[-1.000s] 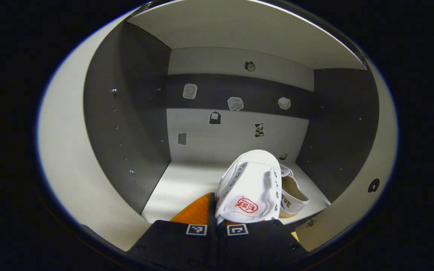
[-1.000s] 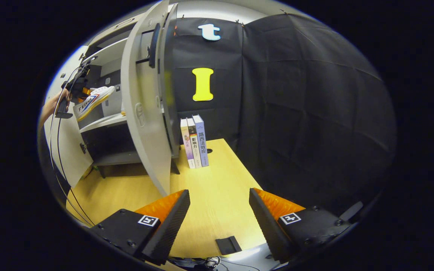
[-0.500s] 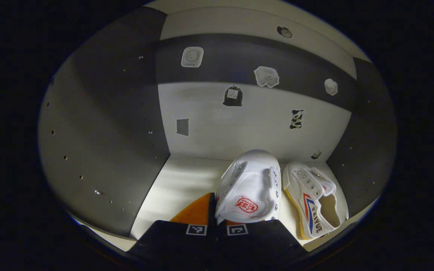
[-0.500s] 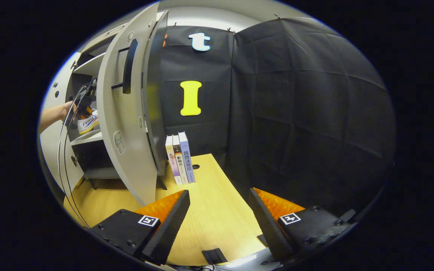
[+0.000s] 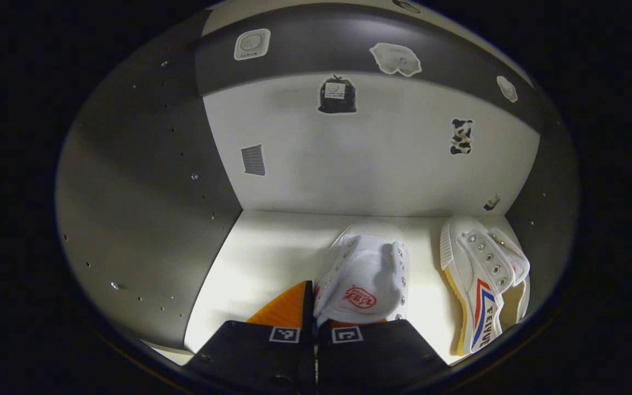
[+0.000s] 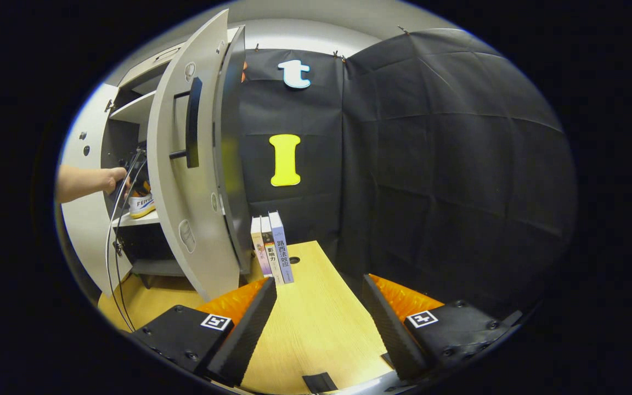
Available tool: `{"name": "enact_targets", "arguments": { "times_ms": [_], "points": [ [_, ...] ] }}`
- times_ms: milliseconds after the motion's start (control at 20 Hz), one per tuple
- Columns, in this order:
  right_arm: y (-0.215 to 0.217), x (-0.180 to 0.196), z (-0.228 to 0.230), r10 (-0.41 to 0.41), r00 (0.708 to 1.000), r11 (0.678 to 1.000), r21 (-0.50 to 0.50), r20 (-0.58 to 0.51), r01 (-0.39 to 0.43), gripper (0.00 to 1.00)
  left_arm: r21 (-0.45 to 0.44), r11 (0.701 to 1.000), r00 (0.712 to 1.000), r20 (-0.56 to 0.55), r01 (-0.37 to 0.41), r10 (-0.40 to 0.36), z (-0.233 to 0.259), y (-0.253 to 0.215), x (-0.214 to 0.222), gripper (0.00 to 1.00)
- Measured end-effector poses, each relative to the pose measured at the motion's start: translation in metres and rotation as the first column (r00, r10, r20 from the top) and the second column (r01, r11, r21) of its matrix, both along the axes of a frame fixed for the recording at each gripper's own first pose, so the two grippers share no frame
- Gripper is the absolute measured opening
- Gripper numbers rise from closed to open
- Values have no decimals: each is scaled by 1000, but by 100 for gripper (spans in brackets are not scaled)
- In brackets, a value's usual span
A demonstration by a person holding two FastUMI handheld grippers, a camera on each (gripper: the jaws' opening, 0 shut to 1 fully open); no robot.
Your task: Grab one shoe with the right hand and put it into the shoe cabinet, grab the other shoe with the left hand and put it into the shoe cabinet; then close the right door with the right hand and the left door with the left hand.
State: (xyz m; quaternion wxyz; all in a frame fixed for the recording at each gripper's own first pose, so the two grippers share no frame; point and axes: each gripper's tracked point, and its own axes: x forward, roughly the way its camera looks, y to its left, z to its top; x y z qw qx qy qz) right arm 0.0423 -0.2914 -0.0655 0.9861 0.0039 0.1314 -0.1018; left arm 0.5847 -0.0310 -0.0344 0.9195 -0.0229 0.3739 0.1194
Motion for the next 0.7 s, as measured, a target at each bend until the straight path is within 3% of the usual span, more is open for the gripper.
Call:
{"name": "enact_targets", "arguments": {
  "times_ms": [100,200,350,450,550,700],
  "points": [
    [2,4,7,8,1000,1000,18,13,-9,100,23,1000,1000,5,9,-9,10,0,-7,15],
    [4,10,17,20,999,999,34,35,-21,100,24,999,998,40,43,-44,26,-6,-17,30],
    [4,23,35,35,997,999,39,72,-38,99,41,995,992,92,86,-89,55,-12,-46,80],
    [11,34,49,56,994,995,73,91,-63,99,58,994,983,150,96,-103,77,-17,-72,99],
    [14,43,60,73,993,993,86,97,-82,99,72,992,963,241,107,-122,105,-26,-98,96],
    [15,52,85,94,987,994,45,129,-100,99,90,987,906,394,132,-157,150,-43,-145,97]
  ]
}}
